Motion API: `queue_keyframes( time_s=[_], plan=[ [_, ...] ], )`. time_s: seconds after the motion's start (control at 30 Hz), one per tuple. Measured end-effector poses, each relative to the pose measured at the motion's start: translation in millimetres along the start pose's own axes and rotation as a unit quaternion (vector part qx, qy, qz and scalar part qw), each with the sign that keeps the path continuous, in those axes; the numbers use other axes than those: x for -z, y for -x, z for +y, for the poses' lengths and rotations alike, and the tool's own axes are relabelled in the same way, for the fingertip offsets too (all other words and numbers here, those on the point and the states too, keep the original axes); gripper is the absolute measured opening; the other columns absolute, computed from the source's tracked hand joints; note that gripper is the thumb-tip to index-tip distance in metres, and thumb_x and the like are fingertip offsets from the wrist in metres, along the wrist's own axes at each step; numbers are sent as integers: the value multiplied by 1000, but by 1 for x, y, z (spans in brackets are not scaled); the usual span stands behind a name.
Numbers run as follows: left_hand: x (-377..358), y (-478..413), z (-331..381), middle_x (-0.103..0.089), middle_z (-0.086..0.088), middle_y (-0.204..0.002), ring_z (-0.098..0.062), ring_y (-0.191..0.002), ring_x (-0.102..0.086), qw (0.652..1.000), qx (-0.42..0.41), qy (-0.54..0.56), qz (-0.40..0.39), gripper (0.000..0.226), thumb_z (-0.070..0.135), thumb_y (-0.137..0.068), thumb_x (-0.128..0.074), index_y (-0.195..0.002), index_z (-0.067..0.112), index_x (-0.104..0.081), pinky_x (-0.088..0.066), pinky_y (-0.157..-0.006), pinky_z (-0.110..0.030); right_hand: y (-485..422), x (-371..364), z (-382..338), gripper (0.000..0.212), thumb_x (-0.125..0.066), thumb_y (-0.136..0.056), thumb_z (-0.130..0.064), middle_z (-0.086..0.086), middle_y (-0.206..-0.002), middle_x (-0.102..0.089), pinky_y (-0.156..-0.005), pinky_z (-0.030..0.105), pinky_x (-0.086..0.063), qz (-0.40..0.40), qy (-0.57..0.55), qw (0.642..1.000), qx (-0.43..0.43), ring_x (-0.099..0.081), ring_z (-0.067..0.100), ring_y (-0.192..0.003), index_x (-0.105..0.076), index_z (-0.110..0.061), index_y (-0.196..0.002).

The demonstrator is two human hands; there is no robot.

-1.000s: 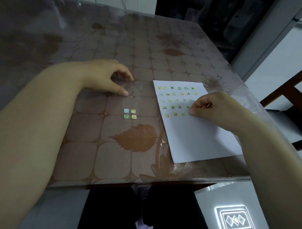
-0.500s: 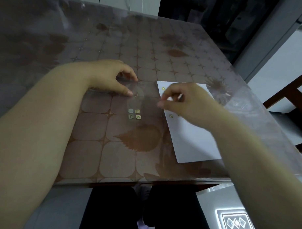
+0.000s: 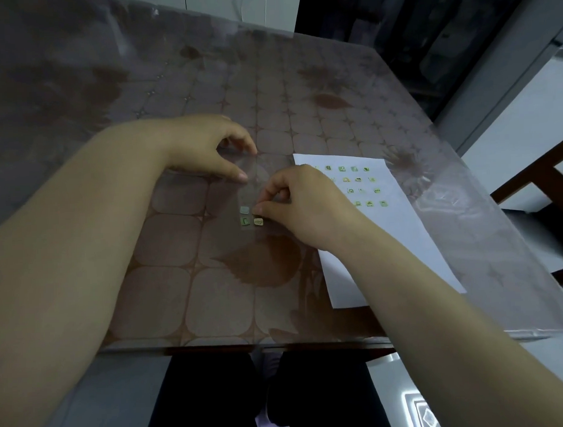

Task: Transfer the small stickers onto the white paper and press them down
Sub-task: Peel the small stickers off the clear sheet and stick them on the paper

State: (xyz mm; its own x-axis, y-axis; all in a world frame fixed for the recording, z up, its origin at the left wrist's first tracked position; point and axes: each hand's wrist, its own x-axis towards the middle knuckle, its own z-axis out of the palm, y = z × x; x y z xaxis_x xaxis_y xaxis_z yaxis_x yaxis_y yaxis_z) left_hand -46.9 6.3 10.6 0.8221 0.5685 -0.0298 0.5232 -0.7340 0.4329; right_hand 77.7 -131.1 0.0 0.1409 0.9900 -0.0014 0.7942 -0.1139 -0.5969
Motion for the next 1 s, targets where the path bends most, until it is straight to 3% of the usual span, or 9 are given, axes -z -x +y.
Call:
queue_keyframes(
  time_s=[0.17, 0.23, 0.3, 0.4, 0.6, 0.67, 1.0],
  plan=[
    [0, 0, -1, -49, 4, -109, -10, -103, -45, 1000, 2, -4, -6, 45, 31, -72, -71, -114, 24, -58, -35, -93, -24, 5, -8, 0, 11, -58, -87, -23, 6, -93, -66, -71, 32, -49, 21, 42, 998, 32, -62, 21, -83, -66, -15, -86],
    [-1, 0, 0, -49, 4, -109, -11, -104, -46, 1000, 0, -5, -4, 45, 30, -72, -72, -114, 24, -58, -35, -93, -24, 7, -1, 1, 12, -58, -87, -23, 0, -82, -64, -66, 28, -46, 26, 36, 998, 35, -60, 16, -78, -65, -16, -82],
    [-1, -1, -1, -50, 3, -110, -12, -104, -47, 1000, 1, -6, 2, 44, 30, -72, -72, -113, 24, -58, -35, -93, -24, 9, 18, 7, 12, -59, -87, -23, -10, -62, -52, -51, 15, -37, 35, -8, 999, 16, -52, 1, -60, -63, -21, -76],
    [-2, -2, -4, -51, 2, -112, -11, -104, -47, 1000, 5, -1, 2, 44, 31, -71, -72, -112, 26, -58, -35, -94, -24, 23, 64, 36, 16, -60, -86, -26, -11, -51, -48, -44, 10, -30, 45, -44, 997, -35, -41, 0, -42, -63, -21, -71],
    [-2, -3, -5, -50, 5, -112, -12, -106, -49, 1000, 12, 3, -4, 44, 32, -70, -73, -110, 29, -58, -36, -95, -25, 41, 91, 89, 12, -62, -84, -29, 7, -89, -67, -81, 40, -47, -27, -4, 989, -144, -58, 29, -82, -69, -21, -78],
    [-2, -2, -6, -51, 5, -109, -12, -105, -49, 1000, 12, 0, -2, 44, 33, -69, -73, -111, 30, -58, -36, -93, -25, 40, 87, 90, 11, -63, -84, -25, 5, -92, -69, -89, 43, -47, -29, -1, 990, -140, -62, 26, -92, -70, -19, -78],
    [-2, -2, -6, -51, 4, -113, -13, -108, -48, 1000, 16, -1, -1, 45, 33, -69, -73, -111, 30, -58, -37, -99, -29, 34, 82, 92, 10, -64, -83, -24, 0, -87, -68, -76, 31, -45, -22, 45, 989, -141, -60, 17, -83, -69, -24, -75]
  ],
)
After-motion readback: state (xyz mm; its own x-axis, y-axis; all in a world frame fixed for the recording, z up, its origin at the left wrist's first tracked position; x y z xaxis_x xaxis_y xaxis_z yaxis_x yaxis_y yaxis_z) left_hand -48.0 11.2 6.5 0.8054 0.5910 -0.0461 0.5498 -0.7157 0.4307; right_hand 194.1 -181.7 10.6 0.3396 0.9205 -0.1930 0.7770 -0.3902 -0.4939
